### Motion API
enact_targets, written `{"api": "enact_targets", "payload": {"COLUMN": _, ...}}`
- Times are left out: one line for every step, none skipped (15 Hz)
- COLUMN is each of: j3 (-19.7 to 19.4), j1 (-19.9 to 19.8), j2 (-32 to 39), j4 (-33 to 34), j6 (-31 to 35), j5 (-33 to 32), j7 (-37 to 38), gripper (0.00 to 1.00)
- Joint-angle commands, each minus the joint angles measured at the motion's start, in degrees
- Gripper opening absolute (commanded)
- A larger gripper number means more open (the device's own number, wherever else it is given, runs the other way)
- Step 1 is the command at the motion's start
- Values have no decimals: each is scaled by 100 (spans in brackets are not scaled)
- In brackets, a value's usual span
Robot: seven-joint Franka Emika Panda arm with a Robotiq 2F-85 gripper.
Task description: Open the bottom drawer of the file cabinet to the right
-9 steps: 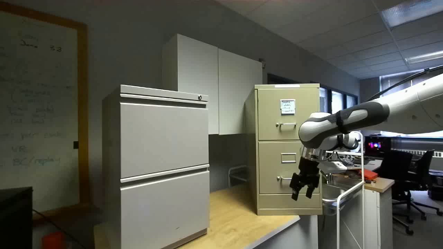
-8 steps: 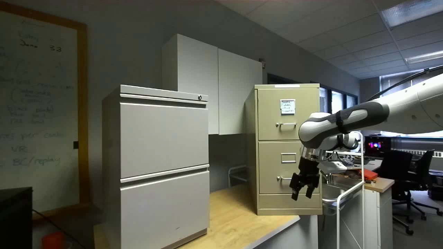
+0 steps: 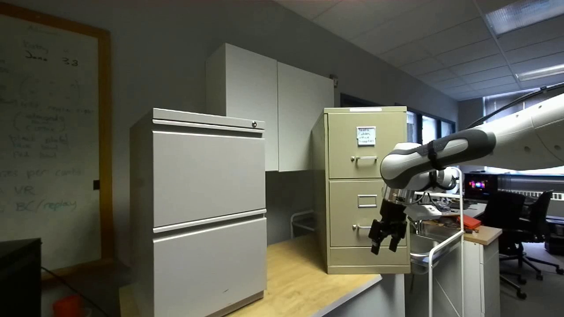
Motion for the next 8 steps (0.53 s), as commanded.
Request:
{"api": "enact_targets", "payload": {"j3": 162, "j1": -186, "j2": 126, "j4": 75, "j6": 93, "j5": -39, "j7": 49, "gripper": 100}}
{"api": "enact_targets", "payload": {"j3": 190, "j1": -220, "j2": 214, "j4": 135, "j6": 131, "j5": -110, "j7": 89, "gripper": 100}}
{"api": "enact_targets", "payload": {"j3": 234, "j1": -258, "j2": 318, "j4": 197, "j6": 271, "j5": -246, "j7": 109, "gripper": 100}}
{"api": "enact_targets", "payload": {"j3": 281, "j1": -295, "j2": 430, "j4": 258, "j6": 448, "j5": -413, "j7": 144, "gripper": 100}}
{"api": "enact_targets", "payload": {"j3": 343, "j1": -343, "j2": 571, "j4": 333, "j6": 693, "j5": -677, "j7": 188, "gripper": 100}}
{"api": "enact_targets", "payload": {"j3": 388, "j1": -380, "j2": 679, "j4": 381, "j6": 911, "j5": -913, "j7": 223, "gripper": 100}}
{"api": "enact_targets", "payload": {"j3": 441, "j1": -425, "j2": 861, "j4": 486, "j6": 1188, "j5": -1208, "j7": 284, "gripper": 100}}
{"api": "enact_targets", "payload": {"j3": 473, "j1": -460, "j2": 994, "j4": 565, "j6": 1404, "j5": -1451, "j7": 345, "gripper": 100}}
